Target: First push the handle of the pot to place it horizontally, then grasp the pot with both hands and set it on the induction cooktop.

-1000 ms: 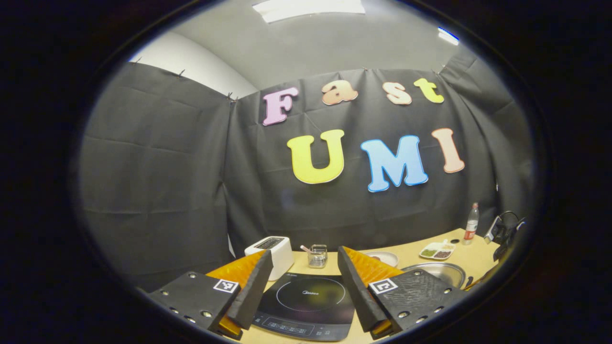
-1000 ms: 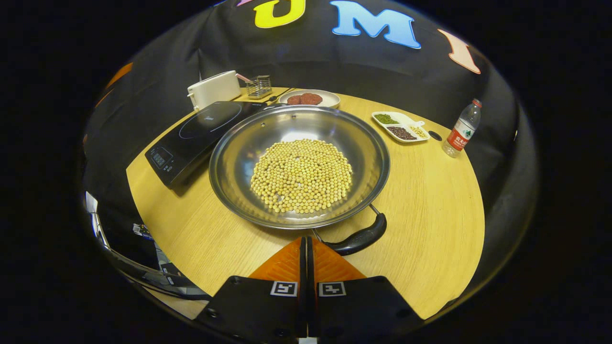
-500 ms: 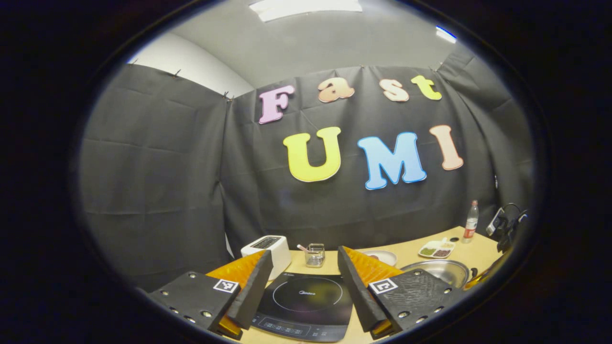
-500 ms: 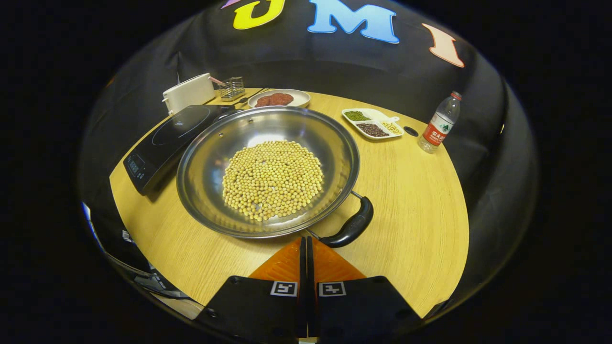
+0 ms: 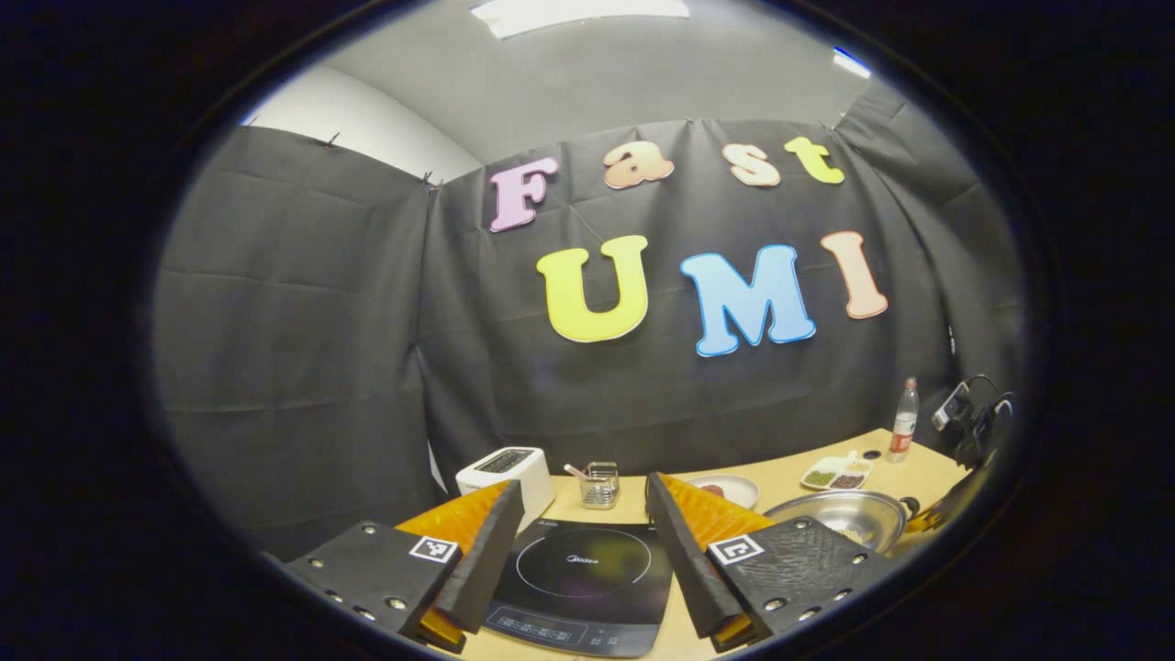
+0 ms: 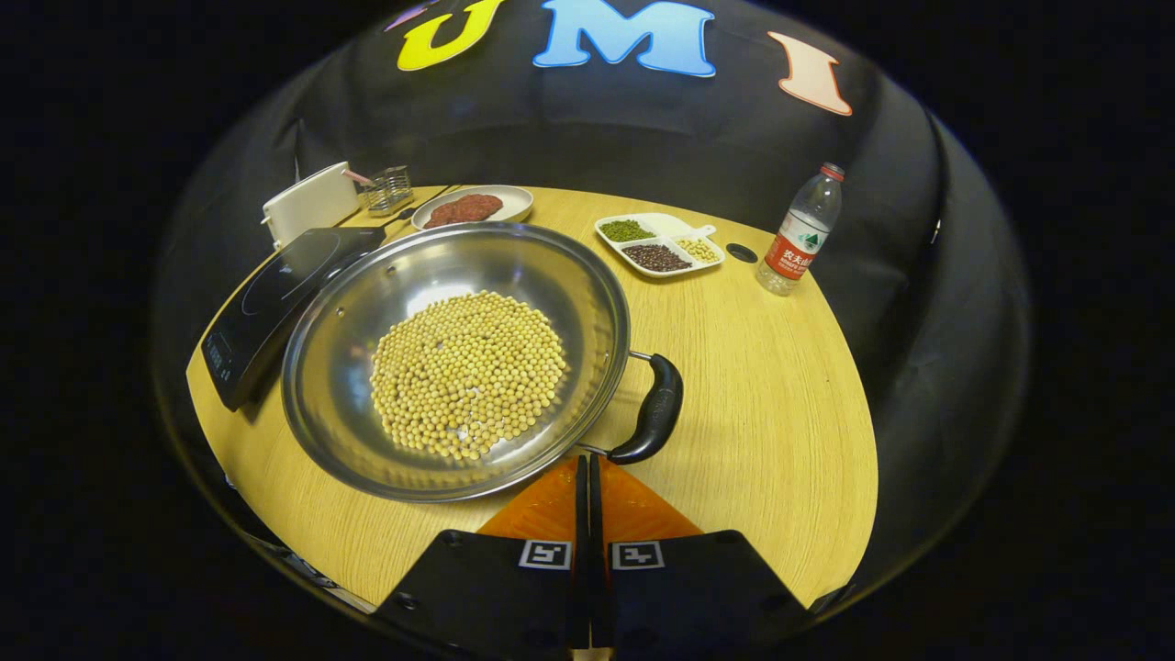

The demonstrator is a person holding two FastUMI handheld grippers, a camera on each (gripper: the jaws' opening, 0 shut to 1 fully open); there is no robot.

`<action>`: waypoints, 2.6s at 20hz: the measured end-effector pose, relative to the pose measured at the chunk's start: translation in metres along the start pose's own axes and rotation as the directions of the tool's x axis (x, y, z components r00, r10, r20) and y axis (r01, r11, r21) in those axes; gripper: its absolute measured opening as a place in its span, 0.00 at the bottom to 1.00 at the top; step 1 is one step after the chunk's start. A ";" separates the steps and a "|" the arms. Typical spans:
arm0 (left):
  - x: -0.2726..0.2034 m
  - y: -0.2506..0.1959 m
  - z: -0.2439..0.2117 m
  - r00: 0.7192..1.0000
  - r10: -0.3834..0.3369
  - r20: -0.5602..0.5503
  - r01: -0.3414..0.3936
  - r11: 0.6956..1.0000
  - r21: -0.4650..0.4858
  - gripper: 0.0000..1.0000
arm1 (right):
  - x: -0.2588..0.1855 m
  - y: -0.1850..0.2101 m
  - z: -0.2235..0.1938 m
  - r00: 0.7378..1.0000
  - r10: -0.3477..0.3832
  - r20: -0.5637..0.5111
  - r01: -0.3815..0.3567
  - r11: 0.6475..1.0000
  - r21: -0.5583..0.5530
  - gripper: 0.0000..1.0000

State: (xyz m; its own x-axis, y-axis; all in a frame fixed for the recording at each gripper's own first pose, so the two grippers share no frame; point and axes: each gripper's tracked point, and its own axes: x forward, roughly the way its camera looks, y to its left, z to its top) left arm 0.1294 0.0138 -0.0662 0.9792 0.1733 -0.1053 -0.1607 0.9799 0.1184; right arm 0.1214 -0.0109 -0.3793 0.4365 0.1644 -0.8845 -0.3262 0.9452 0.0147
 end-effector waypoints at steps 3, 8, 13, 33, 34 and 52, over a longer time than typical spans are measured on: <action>0.000 -0.003 -0.002 1.000 -0.005 -0.006 0.005 1.000 -0.001 0.81 | 0.001 -0.006 0.004 1.000 -0.024 0.018 0.023 0.999 0.022 0.02; 0.006 -0.018 -0.008 0.998 -0.058 -0.017 0.057 0.998 -0.030 0.81 | -0.030 -0.027 0.030 0.981 -0.102 0.167 0.089 0.993 0.082 0.02; 0.018 -0.041 -0.011 0.991 -0.135 -0.019 0.134 0.989 -0.060 0.81 | -0.075 -0.036 0.073 0.919 -0.144 0.367 0.070 0.976 0.209 0.16; 0.089 -0.169 -0.120 0.886 -0.401 -0.231 0.389 0.916 -0.099 0.82 | -0.065 -0.030 0.087 0.902 -0.153 0.405 0.087 0.980 0.178 0.96; 0.092 -0.173 -0.126 0.881 -0.405 -0.245 0.392 0.914 -0.099 0.81 | -0.061 -0.030 0.085 0.905 -0.151 0.397 0.087 0.980 0.177 0.96; 0.136 -0.220 -0.254 0.744 -0.406 -0.530 0.401 0.906 -0.132 0.82 | 0.018 -0.036 0.058 0.969 -0.109 0.220 0.054 0.969 0.240 0.96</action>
State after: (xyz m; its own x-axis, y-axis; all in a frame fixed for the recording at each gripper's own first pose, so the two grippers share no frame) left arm 0.2665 -0.1534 -0.3578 0.7284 -0.2168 -0.6500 0.2311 0.9708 -0.0648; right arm 0.1900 -0.0252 -0.3688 0.6431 0.1185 -0.7565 -0.0912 0.9928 0.0780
